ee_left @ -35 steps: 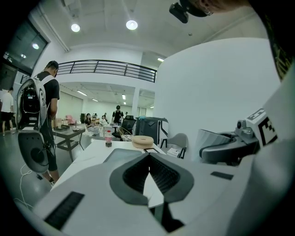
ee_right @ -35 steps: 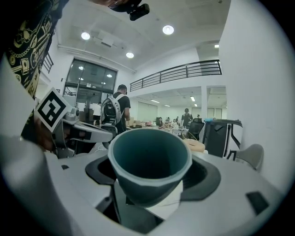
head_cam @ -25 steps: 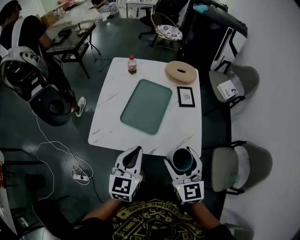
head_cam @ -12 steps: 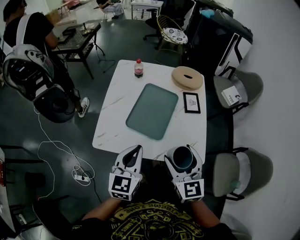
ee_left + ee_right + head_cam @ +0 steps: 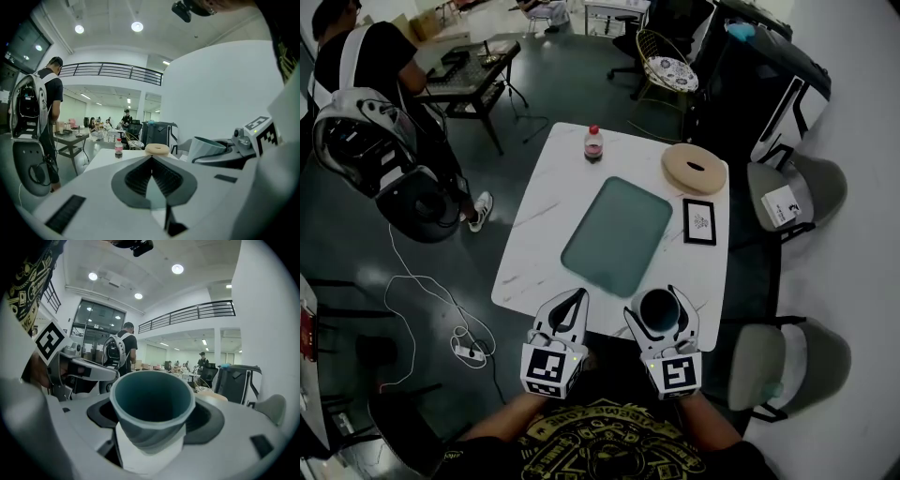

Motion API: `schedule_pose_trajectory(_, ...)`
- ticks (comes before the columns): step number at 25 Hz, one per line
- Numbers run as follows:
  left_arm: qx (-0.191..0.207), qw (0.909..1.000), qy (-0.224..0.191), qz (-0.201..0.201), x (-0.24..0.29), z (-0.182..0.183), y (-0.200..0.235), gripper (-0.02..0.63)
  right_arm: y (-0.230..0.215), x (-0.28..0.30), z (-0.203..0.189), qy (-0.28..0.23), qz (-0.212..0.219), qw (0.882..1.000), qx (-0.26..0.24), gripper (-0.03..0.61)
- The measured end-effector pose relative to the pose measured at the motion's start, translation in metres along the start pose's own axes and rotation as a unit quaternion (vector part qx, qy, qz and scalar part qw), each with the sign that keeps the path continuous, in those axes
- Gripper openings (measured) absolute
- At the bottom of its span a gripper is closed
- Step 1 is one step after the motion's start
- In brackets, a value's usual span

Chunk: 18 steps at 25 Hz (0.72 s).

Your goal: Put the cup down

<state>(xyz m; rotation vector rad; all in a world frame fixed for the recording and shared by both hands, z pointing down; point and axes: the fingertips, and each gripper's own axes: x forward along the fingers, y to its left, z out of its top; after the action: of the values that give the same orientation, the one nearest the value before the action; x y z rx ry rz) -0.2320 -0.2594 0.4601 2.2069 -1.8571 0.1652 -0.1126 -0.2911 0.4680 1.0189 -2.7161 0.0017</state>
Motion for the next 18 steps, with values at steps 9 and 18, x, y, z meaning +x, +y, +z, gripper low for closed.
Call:
schedule_pose_trajectory(9, 0.0, 0.9995, 0.014, 0.028, 0.053, 0.004, 0.026, 0.011, -0.025, 0.059, -0.003, 0.011, 0.031, 0.999, -0.024, 0.38)
schedule_pose_trajectory(18, -0.005, 0.9967, 0.062, 0.052, 0.088, -0.024, 0.043, 0.011, -0.032, 0.102, -0.037, 0.034, 0.069, 0.997, -0.002, 0.38)
